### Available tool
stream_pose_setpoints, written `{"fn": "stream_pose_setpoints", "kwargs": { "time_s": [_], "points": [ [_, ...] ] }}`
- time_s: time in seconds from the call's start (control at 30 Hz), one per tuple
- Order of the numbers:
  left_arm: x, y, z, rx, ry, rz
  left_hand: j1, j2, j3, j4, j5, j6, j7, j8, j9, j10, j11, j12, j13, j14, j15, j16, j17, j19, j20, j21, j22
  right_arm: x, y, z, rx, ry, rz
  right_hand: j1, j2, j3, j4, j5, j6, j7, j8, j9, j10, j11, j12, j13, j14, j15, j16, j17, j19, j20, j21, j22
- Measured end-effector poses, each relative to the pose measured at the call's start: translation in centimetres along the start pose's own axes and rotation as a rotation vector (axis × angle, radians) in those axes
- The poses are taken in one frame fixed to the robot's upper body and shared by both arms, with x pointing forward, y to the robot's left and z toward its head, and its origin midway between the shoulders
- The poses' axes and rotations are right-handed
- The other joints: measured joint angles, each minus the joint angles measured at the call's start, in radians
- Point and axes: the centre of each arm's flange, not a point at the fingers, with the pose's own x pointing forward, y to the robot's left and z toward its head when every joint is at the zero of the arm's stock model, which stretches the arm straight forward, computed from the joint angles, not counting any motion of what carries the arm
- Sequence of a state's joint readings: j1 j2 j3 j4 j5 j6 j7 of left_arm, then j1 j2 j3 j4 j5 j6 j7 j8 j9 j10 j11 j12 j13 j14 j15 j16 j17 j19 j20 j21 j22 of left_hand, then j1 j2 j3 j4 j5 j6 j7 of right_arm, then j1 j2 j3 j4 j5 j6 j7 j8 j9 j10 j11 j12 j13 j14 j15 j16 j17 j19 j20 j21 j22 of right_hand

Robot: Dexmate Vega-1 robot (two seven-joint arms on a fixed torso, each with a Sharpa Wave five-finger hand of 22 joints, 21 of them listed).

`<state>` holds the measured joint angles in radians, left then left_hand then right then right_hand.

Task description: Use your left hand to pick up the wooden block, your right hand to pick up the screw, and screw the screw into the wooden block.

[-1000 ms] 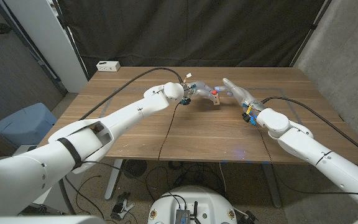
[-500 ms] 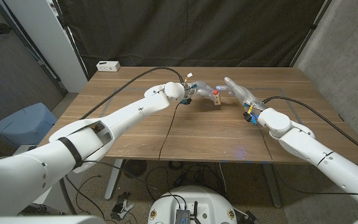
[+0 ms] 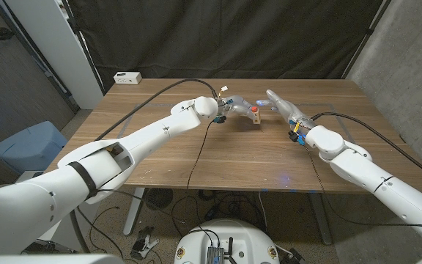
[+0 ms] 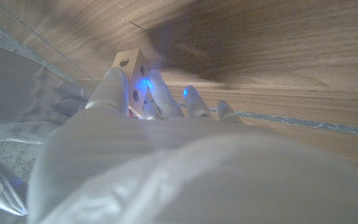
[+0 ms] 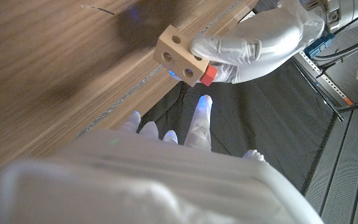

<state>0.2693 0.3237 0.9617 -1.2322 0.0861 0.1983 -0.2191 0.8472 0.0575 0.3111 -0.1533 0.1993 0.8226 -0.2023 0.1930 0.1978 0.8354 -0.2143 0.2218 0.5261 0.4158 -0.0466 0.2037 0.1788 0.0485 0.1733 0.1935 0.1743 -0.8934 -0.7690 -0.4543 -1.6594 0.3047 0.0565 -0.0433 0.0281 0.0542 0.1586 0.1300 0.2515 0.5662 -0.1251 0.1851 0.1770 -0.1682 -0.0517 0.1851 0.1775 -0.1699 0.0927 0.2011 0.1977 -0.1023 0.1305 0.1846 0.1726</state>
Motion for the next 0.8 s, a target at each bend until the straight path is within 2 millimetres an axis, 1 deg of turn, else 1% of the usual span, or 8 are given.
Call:
{"fn": "stream_pose_setpoints", "kwargs": {
  "time_s": [0.13, 0.2, 0.4, 0.47, 0.7, 0.73, 0.8],
  "points": [
    [-0.03, 0.03, 0.01, 0.001, 0.001, 0.0, 0.0, 0.0, 0.0, 0.0, 0.0, 0.0, 0.0, 0.003, -0.001, 0.0, 0.0, 0.0, 0.005, 0.0, 0.0, 0.0, 0.0, 0.0, 0.0, 0.0, 0.0, 0.12, 0.01, -0.08, 0.001, 0.002, 0.003, 0.0, 0.0, -0.001, 0.001, 0.0, 0.0, 0.0, 0.0, 0.0, 0.0, 0.0, 0.0, 0.0, 0.0, 0.0, 0.0, 0.0, 0.0, 0.0, 0.0, 0.0],
    [-0.04, 0.04, 0.03, 0.001, 0.0, 0.001, 0.0, 0.0, 0.0, 0.0, 0.0, 0.0, 0.0, 0.003, -0.001, 0.0, 0.0, 0.0, 0.005, 0.0, 0.0, 0.0, 0.0, 0.0, 0.0, 0.0, 0.0, 0.17, 0.03, -0.13, 0.002, 0.003, 0.006, 0.0, 0.0, -0.005, -0.003, 0.0, 0.0, 0.0, 0.0, 0.0, 0.0, 0.0, 0.0, 0.0, 0.0, 0.0, 0.0, 0.0, 0.0, 0.0, 0.0, 0.0],
    [-0.1, -0.03, -0.04, 0.001, 0.002, 0.0, 0.0, 0.0, 0.002, 0.002, 0.0, 0.0, 0.0, 0.003, 0.0, 0.0, 0.0, 0.0, 0.005, 0.0, 0.0, 0.0, 0.001, 0.0, 0.0, 0.0, 0.0, 0.3, 0.09, -0.39, 0.004, 0.014, 0.012, -0.004, -0.004, -0.005, -0.003, 0.0, 0.0, 0.0, 0.0, 0.0, 0.0, 0.0, 0.0, 0.0, 0.0, 0.0, 0.0, 0.0, 0.0, 0.0, 0.0, 0.0],
    [-0.11, -0.05, -0.06, 0.001, 0.002, 0.0, 0.0, 0.0, 0.002, 0.002, -0.001, 0.0, 0.0, 0.003, 0.0, 0.0, 0.0, 0.0, 0.005, 0.0, 0.0, 0.0, 0.001, 0.0, 0.0, 0.0, 0.0, 0.33, 0.1, -0.45, 0.004, 0.016, 0.014, -0.004, -0.004, -0.008, 0.0, 0.0, 0.0, 0.0, 0.0, 0.0, 0.0, 0.0, 0.0, 0.0, 0.0, 0.0, 0.0, 0.0, 0.0, 0.0, 0.0, 0.0],
    [-0.13, -0.14, -0.15, 0.0, 0.003, -0.001, 0.004, -0.004, 0.002, 0.002, 0.001, 0.0, 0.0, 0.003, 0.0, 0.0, 0.0, 0.0, 0.005, 0.0, 0.0, 0.0, 0.001, 0.0, 0.0, 0.0, 0.0, 0.4, 0.32, -0.71, 0.009, 0.024, 0.021, -0.004, -0.004, -0.008, 0.0, 0.0, 0.0, 0.0, 0.0, 0.0, 0.0, 0.0, 0.0, 0.0, 0.0, 0.0, 0.0, 0.0, 0.0, 0.0, 0.0, 0.0],
    [-0.13, -0.14, -0.15, 0.0, 0.003, -0.001, 0.004, -0.004, 0.002, 0.002, 0.001, 0.0, 0.0, 0.003, 0.0, 0.0, 0.0, 0.0, 0.005, 0.0, 0.0, 0.0, 0.001, 0.0, 0.0, 0.0, 0.0, 0.41, 0.36, -0.73, 0.01, 0.025, 0.021, -0.004, -0.004, -0.011, 0.003, 0.0, 0.0, 0.0, 0.0, 0.0, 0.0, 0.0, 0.0, 0.0, 0.0, 0.0, 0.0, 0.0, 0.0, 0.0, 0.0, 0.0],
    [-0.13, -0.14, -0.15, 0.0, 0.004, -0.001, 0.004, -0.004, 0.002, 0.002, 0.001, 0.0, 0.0, 0.003, 0.0, 0.0, 0.0, 0.0, 0.005, 0.0, 0.0, 0.0, 0.001, 0.0, 0.0, 0.0, 0.0, 0.43, 0.41, -0.75, 0.011, 0.025, 0.022, -0.008, -0.008, -0.012, 0.004, 0.0, 0.004, 0.004, 0.0, 0.0, 0.0, 0.0, 0.0, 0.0, 0.0, 0.0, 0.0, 0.004, 0.0, 0.0, 0.0, 0.0]
  ]
}}
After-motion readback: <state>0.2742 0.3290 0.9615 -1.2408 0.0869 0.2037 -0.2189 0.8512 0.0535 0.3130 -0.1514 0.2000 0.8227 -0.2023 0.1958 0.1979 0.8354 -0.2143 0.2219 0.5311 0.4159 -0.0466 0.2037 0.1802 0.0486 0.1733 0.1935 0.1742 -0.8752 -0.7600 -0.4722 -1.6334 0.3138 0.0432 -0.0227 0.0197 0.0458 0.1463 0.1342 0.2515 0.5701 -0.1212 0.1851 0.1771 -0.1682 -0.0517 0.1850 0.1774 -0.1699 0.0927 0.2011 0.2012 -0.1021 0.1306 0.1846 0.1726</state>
